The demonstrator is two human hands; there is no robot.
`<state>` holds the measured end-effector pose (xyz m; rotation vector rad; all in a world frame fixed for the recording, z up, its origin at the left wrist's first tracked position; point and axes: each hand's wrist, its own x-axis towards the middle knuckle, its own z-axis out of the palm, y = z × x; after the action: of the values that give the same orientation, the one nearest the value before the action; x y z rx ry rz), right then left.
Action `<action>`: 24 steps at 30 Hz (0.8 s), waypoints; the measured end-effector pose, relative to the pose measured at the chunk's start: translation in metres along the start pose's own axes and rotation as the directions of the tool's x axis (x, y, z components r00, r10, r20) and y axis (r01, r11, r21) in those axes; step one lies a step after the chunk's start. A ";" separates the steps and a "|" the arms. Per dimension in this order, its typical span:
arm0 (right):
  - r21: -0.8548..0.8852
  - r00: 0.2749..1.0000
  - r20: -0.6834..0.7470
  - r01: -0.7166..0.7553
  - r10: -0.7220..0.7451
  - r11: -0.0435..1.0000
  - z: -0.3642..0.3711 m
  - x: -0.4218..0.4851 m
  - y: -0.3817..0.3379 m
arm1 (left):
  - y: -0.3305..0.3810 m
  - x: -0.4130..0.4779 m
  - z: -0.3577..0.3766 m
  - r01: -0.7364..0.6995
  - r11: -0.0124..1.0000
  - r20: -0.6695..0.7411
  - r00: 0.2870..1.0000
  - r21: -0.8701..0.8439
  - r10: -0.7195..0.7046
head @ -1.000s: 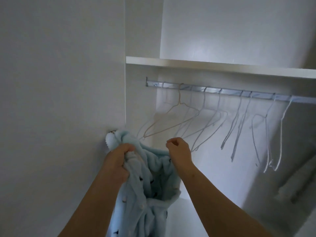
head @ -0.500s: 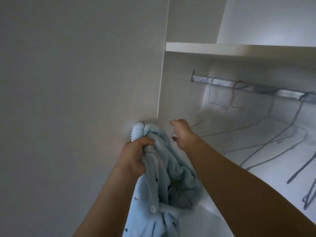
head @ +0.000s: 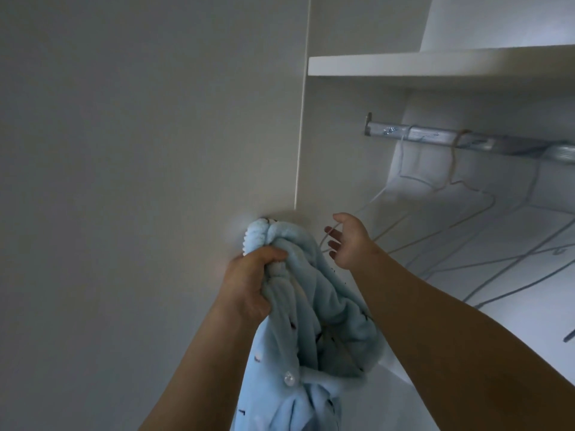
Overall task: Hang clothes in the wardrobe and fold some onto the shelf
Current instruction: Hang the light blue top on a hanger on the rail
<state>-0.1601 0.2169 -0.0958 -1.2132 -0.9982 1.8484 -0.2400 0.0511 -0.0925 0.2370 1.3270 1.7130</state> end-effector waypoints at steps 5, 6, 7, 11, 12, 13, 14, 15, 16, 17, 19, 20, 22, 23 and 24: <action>-0.006 0.988 -0.040 0.146 -0.146 0.989 0.001 -0.004 -0.003 | -0.001 0.000 -0.001 0.001 1.000 0.002 1.000 0.010 -0.001; -0.013 0.982 -0.051 0.183 -0.184 0.983 0.000 -0.004 -0.004 | 0.000 -0.001 0.000 0.001 1.000 0.006 1.000 0.018 -0.002; 0.002 0.978 -0.052 0.201 -0.201 0.980 -0.003 -0.004 -0.006 | 0.000 -0.001 0.000 0.002 1.000 0.015 1.000 0.027 -0.003; 0.101 0.981 0.011 0.192 -0.194 0.976 -0.010 -0.015 -0.005 | 0.001 -0.003 -0.002 -0.005 0.999 0.049 0.999 0.039 0.003; 0.086 0.978 -0.010 0.208 -0.207 0.974 -0.010 -0.018 -0.002 | 0.001 -0.003 -0.002 -0.009 0.999 0.063 0.998 0.043 0.007; 0.068 0.973 -0.037 0.229 -0.227 0.971 -0.011 -0.021 0.000 | 0.000 -0.003 -0.003 -0.013 0.999 0.077 0.997 0.048 0.010; 0.065 0.967 -0.062 0.253 -0.249 0.965 -0.012 -0.025 0.000 | 0.000 -0.004 -0.005 -0.015 0.998 0.089 0.996 0.055 0.010; 0.071 0.963 -0.069 0.265 -0.261 0.962 -0.012 -0.028 0.000 | 0.000 -0.003 -0.006 -0.020 0.998 0.094 0.995 0.059 0.015; 0.078 0.962 -0.069 0.271 -0.266 0.960 -0.013 -0.031 -0.002 | -0.001 -0.002 -0.008 -0.027 0.997 0.093 0.995 0.066 0.021; 0.087 0.961 -0.071 0.271 -0.266 0.959 -0.014 -0.035 -0.006 | -0.002 -0.002 -0.009 -0.033 0.996 0.088 0.996 0.078 0.026; 0.073 0.958 -0.079 0.280 -0.274 0.957 -0.014 -0.043 -0.014 | -0.003 -0.004 -0.012 -0.036 0.995 0.079 0.996 0.097 0.029; 0.054 0.954 -0.082 0.291 -0.287 0.955 -0.013 -0.047 -0.018 | -0.002 -0.005 -0.013 -0.035 0.994 0.088 0.996 0.100 0.026; 0.028 0.951 -0.103 0.297 -0.292 0.955 -0.008 -0.054 -0.023 | 0.000 -0.008 -0.017 -0.030 0.995 0.128 0.992 0.099 0.017; 0.025 0.952 -0.115 0.289 -0.284 0.957 -0.004 -0.058 -0.022 | 0.001 -0.009 -0.018 -0.026 0.994 0.146 0.989 0.102 0.011; 0.028 0.954 -0.123 0.279 -0.274 0.960 0.000 -0.062 -0.018 | 0.002 -0.010 -0.019 -0.020 0.994 0.155 0.988 0.107 0.003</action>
<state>-0.1376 0.1715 -0.0549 -1.0813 -0.9997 1.5556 -0.2475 0.0316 -0.0950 0.4322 1.3069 1.5992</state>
